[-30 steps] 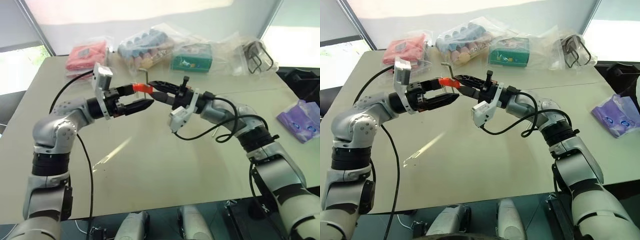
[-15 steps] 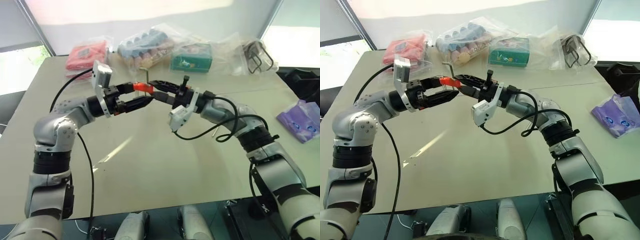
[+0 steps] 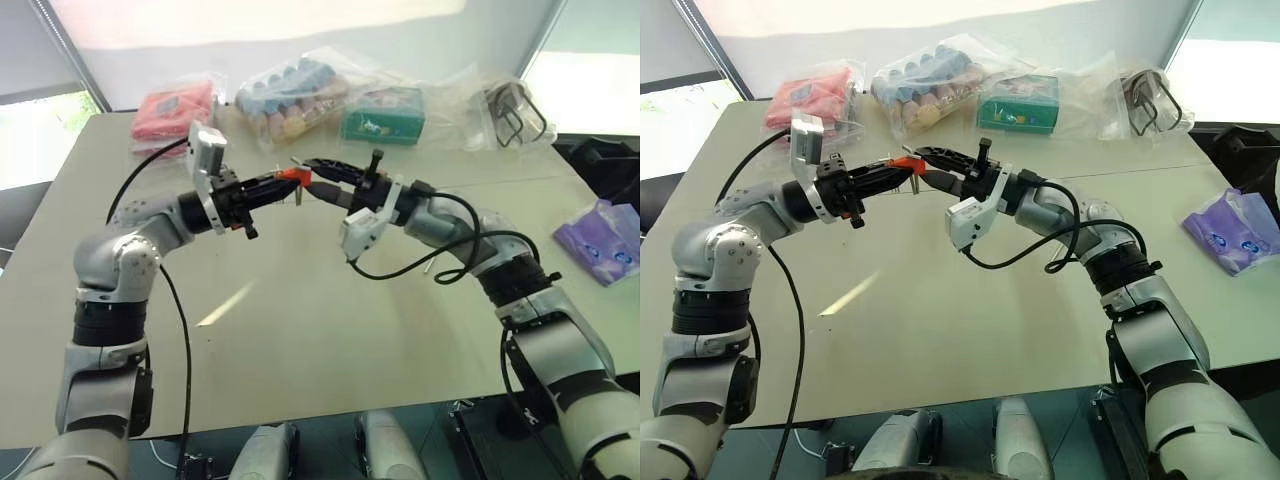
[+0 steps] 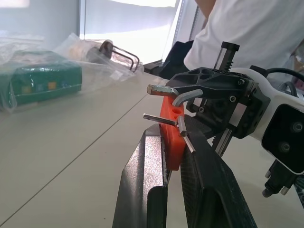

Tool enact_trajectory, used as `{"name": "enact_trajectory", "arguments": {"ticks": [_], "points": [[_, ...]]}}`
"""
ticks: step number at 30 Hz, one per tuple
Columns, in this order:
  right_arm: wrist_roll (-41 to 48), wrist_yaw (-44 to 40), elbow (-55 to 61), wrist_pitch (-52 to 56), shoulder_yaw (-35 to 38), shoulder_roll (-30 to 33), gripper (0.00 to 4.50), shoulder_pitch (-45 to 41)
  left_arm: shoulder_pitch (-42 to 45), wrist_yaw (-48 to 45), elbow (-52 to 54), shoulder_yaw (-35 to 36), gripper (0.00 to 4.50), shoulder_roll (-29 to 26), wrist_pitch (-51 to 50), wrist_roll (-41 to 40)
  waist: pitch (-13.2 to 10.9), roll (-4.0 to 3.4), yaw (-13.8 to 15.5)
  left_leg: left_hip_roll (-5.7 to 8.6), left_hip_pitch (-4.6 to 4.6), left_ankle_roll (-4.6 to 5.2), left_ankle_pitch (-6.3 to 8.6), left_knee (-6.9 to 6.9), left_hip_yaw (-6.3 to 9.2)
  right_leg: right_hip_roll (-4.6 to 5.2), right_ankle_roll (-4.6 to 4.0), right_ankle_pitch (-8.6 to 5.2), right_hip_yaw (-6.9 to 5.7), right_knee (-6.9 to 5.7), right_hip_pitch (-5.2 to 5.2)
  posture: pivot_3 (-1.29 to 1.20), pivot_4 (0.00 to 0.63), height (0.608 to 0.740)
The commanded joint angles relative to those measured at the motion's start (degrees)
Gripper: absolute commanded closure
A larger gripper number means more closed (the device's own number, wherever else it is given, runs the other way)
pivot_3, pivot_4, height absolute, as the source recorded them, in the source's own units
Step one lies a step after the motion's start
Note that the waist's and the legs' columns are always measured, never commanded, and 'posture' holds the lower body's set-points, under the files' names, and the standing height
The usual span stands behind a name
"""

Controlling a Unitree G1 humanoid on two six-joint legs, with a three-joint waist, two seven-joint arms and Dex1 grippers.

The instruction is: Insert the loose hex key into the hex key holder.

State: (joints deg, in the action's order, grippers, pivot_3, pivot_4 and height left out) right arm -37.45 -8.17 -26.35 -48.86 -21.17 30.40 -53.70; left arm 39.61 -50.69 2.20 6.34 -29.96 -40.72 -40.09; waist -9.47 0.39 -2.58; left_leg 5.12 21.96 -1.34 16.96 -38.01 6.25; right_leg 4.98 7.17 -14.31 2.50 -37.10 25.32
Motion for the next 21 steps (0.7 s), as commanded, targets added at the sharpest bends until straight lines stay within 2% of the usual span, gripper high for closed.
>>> {"name": "enact_trajectory", "arguments": {"ticks": [1, 11, 12, 14, 21], "points": [[0.6, -0.9, 3.9, -0.7, -0.1, -0.4, 3.52, 0.6, 1.9, 0.6, 0.5, 1.3, 4.34, 0.4, 1.6, -0.3, 0.0, 0.0, 0.0, 0.0, 0.0, 0.0, 0.0, 0.0, 0.0, 0.0, 0.0, 0.0, 0.0, 0.0, 0.0, 0.0, 0.15, 0.74], [4.6, -5.5, 4.6, 2.1, 0.7, -1.2, 3.52, 2.4, 1.6, 0.3, 0.7, 1.1, 4.34, 1.0, 1.8, 0.2, 0.0, 0.0, 0.0, 0.0, 0.0, 0.0, 0.0, -0.01, 0.0, 0.0, 0.0, 0.0, 0.0, 0.0, 0.0, 0.0, 0.15, 0.74], [4.6, -5.5, 4.6, 2.0, 0.7, -1.1, 2.47, 2.4, 1.6, 0.3, 0.8, 1.1, 4.38, 1.1, 1.8, 0.3, 0.0, 0.0, 0.0, 0.0, 0.0, 0.0, 0.0, -0.01, 0.0, 0.0, 0.0, 0.0, 0.0, 0.0, 0.0, 0.0, 0.15, 0.74], [4.3, -5.9, 4.6, 2.1, 0.7, -0.9, 1.63, 2.3, 1.6, 0.3, 0.9, 1.1, 4.38, 1.2, 1.9, 0.4, 0.0, 0.01, 0.0, 0.0, 0.0, 0.0, 0.0, -0.02, 0.0, 0.0, 0.0, 0.0, 0.0, 0.0, 0.0, 0.0, 0.15, 0.74], [5.1, -9.3, 4.0, 5.3, 0.9, -0.4, 1.63, 3.1, 1.4, 0.5, 1.5, 1.0, 4.38, 1.2, 2.1, 0.4, 0.0, 0.01, 0.0, 0.0, 0.01, 0.0, 0.0, -0.03, 0.0, 0.0, 0.0, 0.0, 0.0, -0.01, 0.0, 0.0, 0.15, 0.74]]}}
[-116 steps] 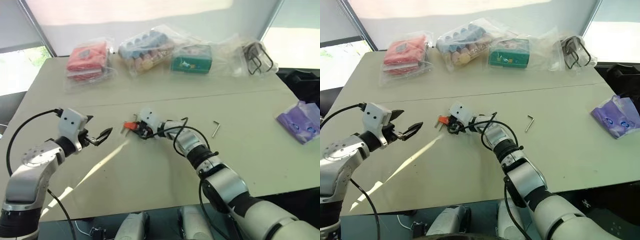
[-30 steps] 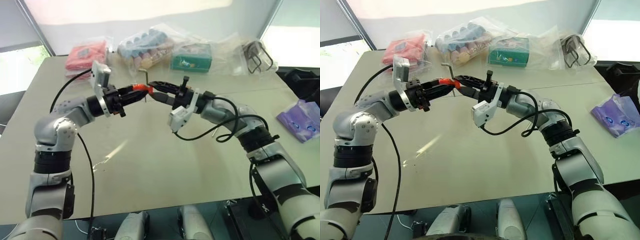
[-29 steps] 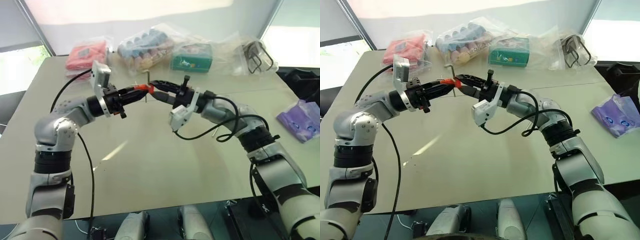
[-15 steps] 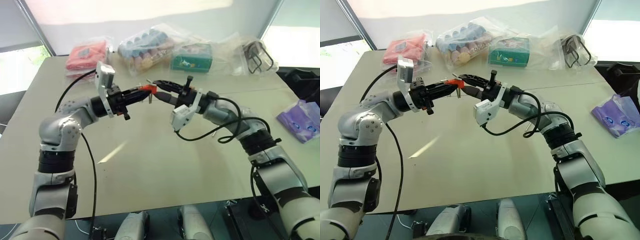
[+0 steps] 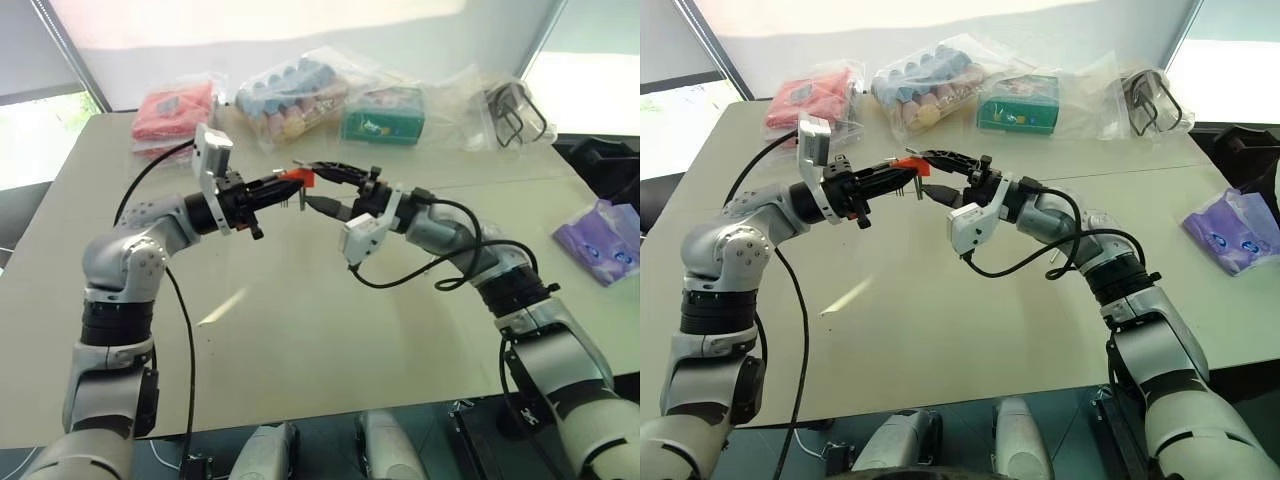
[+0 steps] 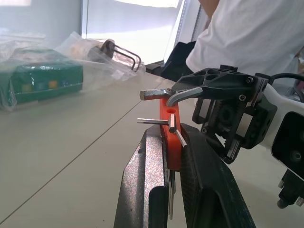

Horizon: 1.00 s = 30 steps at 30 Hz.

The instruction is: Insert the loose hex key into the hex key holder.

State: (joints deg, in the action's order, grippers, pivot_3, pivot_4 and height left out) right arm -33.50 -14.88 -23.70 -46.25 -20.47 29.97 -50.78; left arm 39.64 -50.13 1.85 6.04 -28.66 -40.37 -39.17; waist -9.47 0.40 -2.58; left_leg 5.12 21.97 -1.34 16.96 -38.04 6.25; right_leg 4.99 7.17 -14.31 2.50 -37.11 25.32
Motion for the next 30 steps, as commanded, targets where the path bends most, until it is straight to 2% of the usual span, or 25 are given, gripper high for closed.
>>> {"name": "enact_trajectory", "arguments": {"ticks": [1, 12, 13, 17, 21, 23, 30], "points": [[1.5, -3.5, 1.0, 4.0, 0.5, 0.3, 1.63, 0.4, 1.3, 0.0, 2.0, 1.3, 4.38, -0.1, 1.8, -0.5, 0.0, 0.0, 0.0, 0.0, 0.0, 0.0, 0.0, 0.0, 0.0, 0.0, 0.0, 0.0, 0.0, 0.0, 0.0, 0.0, 0.15, 0.74], [9.2, -11.7, 0.3, 24.2, 8.2, 5.3, 1.63, 3.8, -0.1, 0.9, 4.5, 0.7, 4.38, 0.5, 2.9, 0.2, 0.0, 0.02, 0.0, 0.01, 0.06, 0.01, 0.0, -0.06, 0.02, 0.02, 0.0, 0.0, 0.0, 0.01, 0.0, 0.0, 0.15, 0.74], [11.2, -13.6, 1.2, 28.2, 9.6, 5.3, 1.63, 4.7, -0.2, 1.1, 4.7, 0.7, 4.38, 0.6, 3.0, 0.2, 0.0, 0.01, 0.0, -0.01, 0.05, 0.01, 0.0, -0.05, 0.02, 0.0, 0.0, 0.0, 0.0, 0.01, 0.0, 0.0, 0.15, 0.74], [22.7, -25.2, 9.6, 55.2, 15.7, 4.3, 1.63, 9.9, -0.3, 1.4, 5.3, 0.5, 4.38, 1.1, 4.1, 0.8, 0.0, 0.02, 0.2, -0.02, 0.08, 0.01, 0.0, -0.05, 0.03, 0.01, 0.0, 0.0, 0.0, 0.01, 0.0, 0.0, 0.15, 0.74], [27.7, -33.5, 18.1, 77.2, 16.2, 6.7, 1.63, 12.8, -0.9, 1.5, 5.7, -0.2, 4.38, 1.5, 5.7, 1.6, 0.0, 0.01, 0.4, 0.01, 0.15, 0.04, 0.01, -0.14, 0.02, 0.04, 0.0, 0.0, -0.01, 0.02, 0.0, 0.0, 0.15, 0.74], [28.4, -35.8, 21.3, 84.7, 15.3, 8.4, 1.63, 13.7, -1.2, 1.7, 5.8, -0.5, 4.38, 1.9, 6.3, 1.9, 0.0, 0.01, 0.5, 0.01, 0.15, 0.04, 0.01, -0.14, 0.03, 0.04, 0.0, 0.0, -0.01, 0.02, 0.01, 0.0, 0.15, 0.74], [26.9, -34.4, 23.6, 92.2, 13.1, 12.4, 1.63, 14.6, -2.0, 2.5, 6.6, -1.0, 4.38, 2.8, 7.2, 2.5, 0.0, 0.01, 0.8, 0.02, 0.17, 0.04, 0.02, -0.14, 0.01, 0.07, 0.0, 0.0, -0.01, 0.03, 0.02, 0.0, 0.15, 0.74]]}}
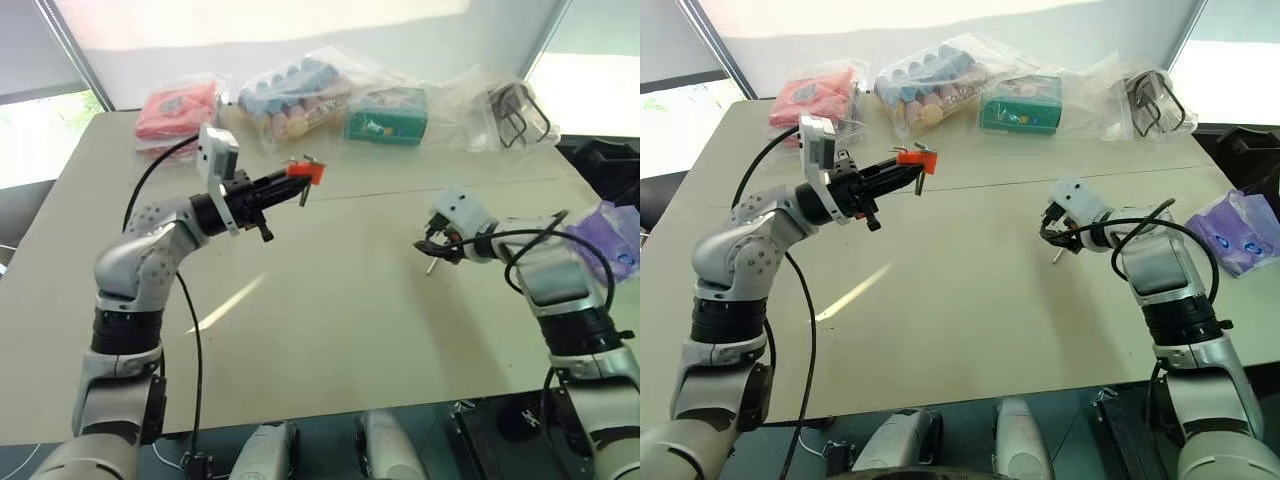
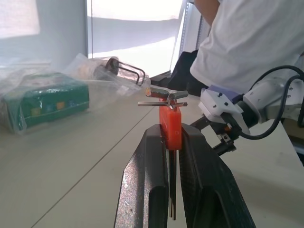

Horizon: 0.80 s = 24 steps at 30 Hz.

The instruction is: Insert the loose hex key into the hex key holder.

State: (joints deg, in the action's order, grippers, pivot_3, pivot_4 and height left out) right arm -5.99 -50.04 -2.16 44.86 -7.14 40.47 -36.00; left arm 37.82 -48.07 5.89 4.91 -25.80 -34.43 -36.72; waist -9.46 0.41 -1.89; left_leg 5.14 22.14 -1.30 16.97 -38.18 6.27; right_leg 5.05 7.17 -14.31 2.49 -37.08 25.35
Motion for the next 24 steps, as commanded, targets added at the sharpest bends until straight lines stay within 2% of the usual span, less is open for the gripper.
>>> {"name": "enact_trajectory", "arguments": {"ticks": [1, 11, 20, 22, 24], "points": [[-0.5, 0.7, 2.0, 1.9, -0.4, 2.6, 1.63, 0.0, -0.3, 0.5, 2.6, 0.2, 4.38, 0.0, 1.4, 0.1, 0.0, 0.0, 0.2, 0.0, 0.0, 0.0, 0.0, 0.0, 0.0, 0.0, 0.0, 0.0, 0.0, 0.0, 0.0, 0.0, 0.15, 0.74], [0.4, 2.3, 1.1, 6.4, -1.3, 4.3, 1.63, 1.4, -0.9, 1.5, 3.1, 0.3, 4.38, 0.3, 1.8, 0.4, 0.0, 0.0, 1.2, 0.0, 0.02, 0.0, 0.0, -0.04, -0.05, 0.02, 0.0, 0.0, 0.0, 0.01, 0.01, 0.0, 0.15, 0.74], [4.7, 5.0, -6.3, 14.4, 2.0, 1.3, 1.63, -1.0, -0.8, 2.6, 2.9, 0.3, 4.38, 1.2, 2.4, 0.8, 0.1, 0.09, 1.2, 0.01, 0.02, 0.0, 0.0, -0.08, -0.04, 0.02, 0.0, 0.0, 0.0, 0.02, -0.03, 0.0, 0.15, 0.74], [5.7, 5.5, -7.9, 15.7, 2.9, 0.9, 2.14, -1.6, -0.8, 2.8, 2.8, 0.3, 4.38, 1.4, 2.5, 0.9, 0.1, 0.1, 1.2, 0.0, 0.02, 0.0, 0.0, -0.08, -0.04, 0.01, 0.0, 0.0, 0.0, 0.01, -0.04, 0.0, 0.15, 0.74], [6.7, 5.8, -9.1, 16.7, 3.5, 0.7, 3.0, -1.8, -0.8, 3.0, 2.9, 0.3, 4.38, 1.6, 2.6, 1.0, 0.1, 0.12, 1.3, 0.01, 0.02, 0.0, 0.0, -0.09, -0.04, 0.02, 0.0, 0.0, 0.0, 0.02, -0.04, 0.0, 0.15, 0.74]]}}
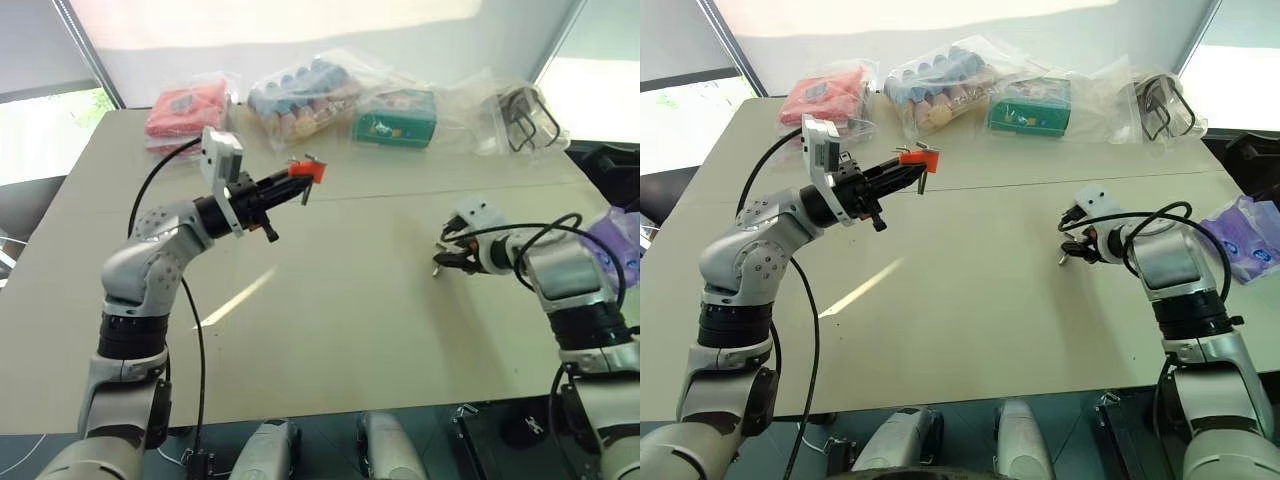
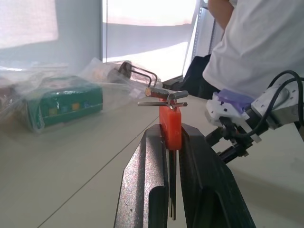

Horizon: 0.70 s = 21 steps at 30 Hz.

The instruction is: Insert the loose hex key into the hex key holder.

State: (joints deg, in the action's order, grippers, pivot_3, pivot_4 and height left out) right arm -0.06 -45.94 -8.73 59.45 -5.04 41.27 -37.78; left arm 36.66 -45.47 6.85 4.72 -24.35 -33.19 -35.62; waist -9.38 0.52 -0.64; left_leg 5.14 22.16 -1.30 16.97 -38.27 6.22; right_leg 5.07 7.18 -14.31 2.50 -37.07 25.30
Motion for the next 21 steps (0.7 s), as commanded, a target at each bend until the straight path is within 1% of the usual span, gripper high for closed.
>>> {"name": "enact_trajectory", "arguments": {"ticks": [1, 3, 7, 10, 12, 16, 17, 21], "points": [[1.6, 1.7, -3.2, 3.1, 1.9, -0.3, 3.51, -0.1, 0.3, 0.6, 1.9, 0.5, 4.38, 0.2, 1.4, -0.1, 0.0, 0.02, 0.1, 0.0, 0.0, 0.0, 0.0, 0.0, 0.0, 0.0, 0.0, 0.0, 0.0, 0.0, -0.01, 0.0, 0.15, 0.74], [2.8, 2.2, -4.7, 4.3, 2.9, -0.7, 4.45, -0.5, 0.2, 0.9, 2.0, 0.5, 4.38, 0.4, 1.6, 0.0, 0.0, 0.07, 0.1, 0.01, 0.0, 0.0, 0.0, 0.0, 0.01, 0.01, 0.0, 0.0, 0.0, 0.0, -0.02, 0.0, 0.15, 0.74], [4.4, 2.6, -5.3, 4.9, 3.1, -0.8, 4.45, -0.8, 0.1, 1.2, 1.8, 0.6, 4.38, 0.4, 1.9, 0.2, 0.1, 0.11, 0.1, 0.01, 0.0, 0.0, 0.0, 0.0, 0.02, 0.01, 0.0, 0.0, -0.01, 0.01, -0.03, 0.0, 0.15, 0.74], [5.5, 2.5, -2.1, 0.2, 3.5, -1.4, 4.45, 0.0, 0.1, 1.2, 1.7, 0.6, 4.38, 0.4, 2.0, 0.3, 0.1, 0.11, 0.0, 0.01, 0.0, 0.0, 0.0, 0.0, 0.02, 0.0, 0.0, 0.0, -0.02, 0.01, -0.03, 0.0, 0.15, 0.74], [6.0, 4.4, 1.4, -12.3, 5.9, -3.8, 4.45, 1.4, 0.3, 1.5, 1.6, 0.6, 4.38, 0.5, 2.1, 0.3, 0.1, 0.11, -0.1, 0.0, 0.0, 0.0, 0.0, 0.0, 0.02, 0.0, 0.0, 0.0, -0.02, 0.01, -0.02, 0.0, 0.15, 0.74], [2.5, 11.1, 3.1, -39.6, 6.5, -7.7, 4.45, 1.7, 0.6, 1.8, 1.8, 0.2, 4.38, 1.0, 2.0, 0.0, 0.0, 0.04, -0.6, -0.01, 0.0, 0.0, 0.0, 0.07, -0.07, -0.01, 0.01, 0.0, 0.02, -0.08, 0.14, 0.0, 0.15, 0.74], [2.2, 13.6, 3.0, -44.9, 6.9, -9.6, 4.45, 0.9, 0.7, 1.8, 1.7, 0.1, 4.38, 1.1, 2.0, -0.1, 0.0, 0.04, -0.5, -0.01, 0.01, 0.0, 0.0, 0.08, -0.09, 0.0, 0.01, 0.0, 0.02, -0.09, 0.15, 0.0, 0.15, 0.74], [1.2, 21.0, 3.1, -60.0, 7.0, -16.1, 4.45, -1.5, 1.4, 1.9, 1.0, -0.1, 4.38, 1.7, 2.0, -0.3, 0.0, 0.04, -0.4, -0.01, 0.01, -0.01, 0.0, 0.06, -0.06, -0.01, 0.01, 0.0, 0.01, -0.09, 0.14, 0.0, 0.15, 0.74]]}}
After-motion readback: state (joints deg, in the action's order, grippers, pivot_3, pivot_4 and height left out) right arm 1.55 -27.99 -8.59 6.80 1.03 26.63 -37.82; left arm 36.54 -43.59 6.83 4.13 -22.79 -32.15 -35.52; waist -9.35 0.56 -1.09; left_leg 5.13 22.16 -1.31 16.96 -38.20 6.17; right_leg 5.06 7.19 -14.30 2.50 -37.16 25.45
